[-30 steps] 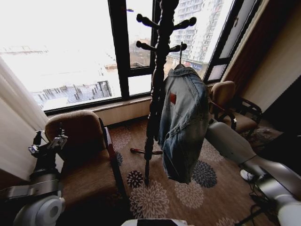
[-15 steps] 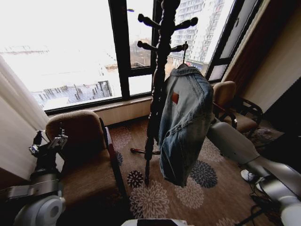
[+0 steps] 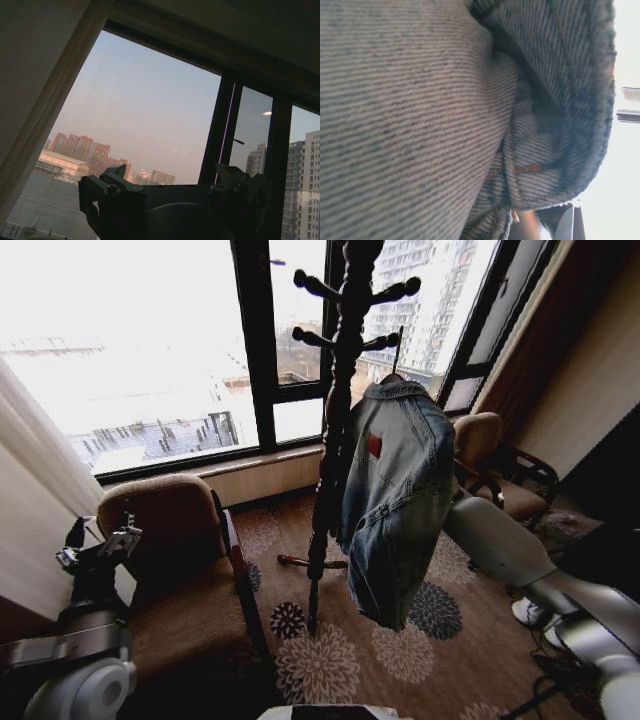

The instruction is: Pick up the clothes from the bed and hang them on the clothes hanger.

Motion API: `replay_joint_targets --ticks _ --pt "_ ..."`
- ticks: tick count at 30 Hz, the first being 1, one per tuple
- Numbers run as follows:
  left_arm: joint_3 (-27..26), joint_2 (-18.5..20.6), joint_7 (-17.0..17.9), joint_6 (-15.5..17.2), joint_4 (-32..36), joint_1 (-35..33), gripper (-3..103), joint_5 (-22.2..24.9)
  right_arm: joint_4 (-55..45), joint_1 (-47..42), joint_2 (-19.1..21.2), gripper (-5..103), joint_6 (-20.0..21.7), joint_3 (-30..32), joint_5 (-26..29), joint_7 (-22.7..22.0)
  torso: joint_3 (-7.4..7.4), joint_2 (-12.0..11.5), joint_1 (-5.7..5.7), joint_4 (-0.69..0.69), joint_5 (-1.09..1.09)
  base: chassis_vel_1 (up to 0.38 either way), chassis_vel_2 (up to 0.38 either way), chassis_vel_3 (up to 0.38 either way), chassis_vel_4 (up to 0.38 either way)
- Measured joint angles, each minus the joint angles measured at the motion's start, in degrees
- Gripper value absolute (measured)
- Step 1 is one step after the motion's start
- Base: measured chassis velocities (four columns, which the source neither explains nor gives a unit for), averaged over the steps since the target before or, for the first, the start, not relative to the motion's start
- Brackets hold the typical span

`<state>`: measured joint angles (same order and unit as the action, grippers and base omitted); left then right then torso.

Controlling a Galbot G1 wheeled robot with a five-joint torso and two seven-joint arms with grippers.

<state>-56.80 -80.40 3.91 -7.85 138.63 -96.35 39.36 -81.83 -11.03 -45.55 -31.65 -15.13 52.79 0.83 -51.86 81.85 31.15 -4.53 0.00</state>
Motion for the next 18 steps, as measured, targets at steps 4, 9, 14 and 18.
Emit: replay_joint_targets --ticks 4,9,14,18 --pt "-0.03 -0.09 -0.05 -0.12 0.00 -0.10 100 0.00 0.35 0.16 -0.56 16 0.05 -0.31 -0.06 0.08 0.00 0.00 0.00 0.00 0.00 0.000 0.000 0.000 0.000" --pt "0.05 -0.11 -0.07 -0.13 -0.10 0.13 100 0.00 1.18 0.98 -1.12 16 0.35 -0.88 -0.11 0.32 0.00 0.00 0.00 0.02 0.00 0.000 0.000 0.000 0.000" --pt "0.30 -0.18 -0.09 -0.13 -0.41 0.45 100 -0.02 1.58 1.46 -1.27 16 0.60 -1.16 -0.11 0.42 0.00 0.00 0.00 0.03 -0.01 0.000 0.000 0.000 0.000" --pt "0.71 -0.27 -0.12 -0.14 -0.93 1.03 100 -0.11 1.59 1.53 -1.04 16 1.04 -1.33 -0.03 0.43 0.00 0.00 0.00 0.02 0.00 0.000 0.000 0.000 0.000"
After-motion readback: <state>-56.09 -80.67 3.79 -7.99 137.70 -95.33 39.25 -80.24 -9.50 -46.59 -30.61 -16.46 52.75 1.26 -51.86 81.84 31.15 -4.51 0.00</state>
